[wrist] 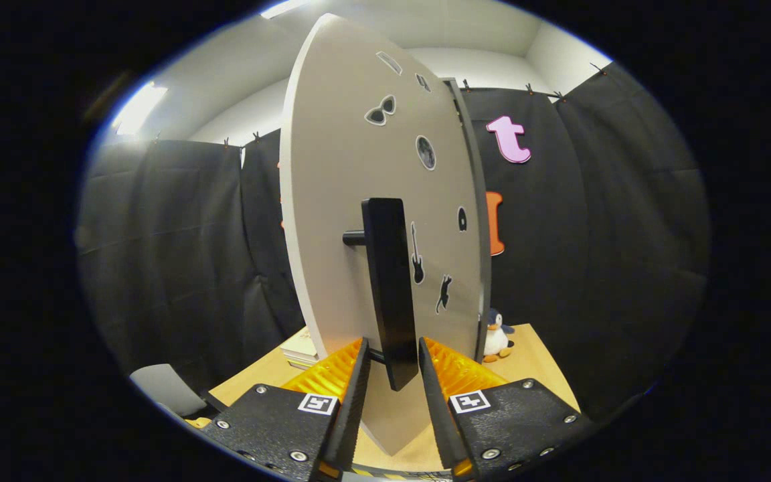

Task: Open the shoe cabinet door, grab the shoes and put them into the shoe cabinet, then close the shoe cabinet door.

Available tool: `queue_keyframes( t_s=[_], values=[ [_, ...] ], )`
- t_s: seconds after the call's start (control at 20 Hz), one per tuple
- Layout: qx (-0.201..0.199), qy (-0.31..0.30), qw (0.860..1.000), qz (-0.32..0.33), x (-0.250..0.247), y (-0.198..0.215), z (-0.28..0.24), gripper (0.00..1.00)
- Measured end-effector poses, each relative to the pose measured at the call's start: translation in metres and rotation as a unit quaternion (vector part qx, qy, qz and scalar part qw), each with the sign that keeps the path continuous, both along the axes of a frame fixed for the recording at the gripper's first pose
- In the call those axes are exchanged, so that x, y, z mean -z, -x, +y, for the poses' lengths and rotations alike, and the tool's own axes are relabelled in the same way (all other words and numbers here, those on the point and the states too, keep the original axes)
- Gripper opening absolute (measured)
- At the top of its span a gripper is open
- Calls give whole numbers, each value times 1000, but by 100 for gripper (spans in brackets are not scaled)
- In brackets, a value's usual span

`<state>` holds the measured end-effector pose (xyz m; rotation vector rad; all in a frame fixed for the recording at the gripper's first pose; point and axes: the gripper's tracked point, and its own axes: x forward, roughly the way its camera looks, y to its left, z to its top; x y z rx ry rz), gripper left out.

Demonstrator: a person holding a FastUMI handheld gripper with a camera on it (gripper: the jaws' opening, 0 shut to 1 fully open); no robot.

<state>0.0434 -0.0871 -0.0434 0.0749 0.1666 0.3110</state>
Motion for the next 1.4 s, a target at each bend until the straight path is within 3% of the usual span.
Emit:
queue_keyframes(
  t_s=[0.25, 0.5, 0.7, 1.05, 1.4],
  values=[
    [-57, -24, 998, 7, 3, -22, 40, 50],
    [-93, -27, 995, 10, 4, -51, 84, 58],
    [-102, -8, 995, 8, 0, -68, 103, 59],
    [-86, 16, 996, -5, -8, -86, 125, 60],
    [-26, 0, 999, -25, -8, -104, 133, 68]
  ],
)
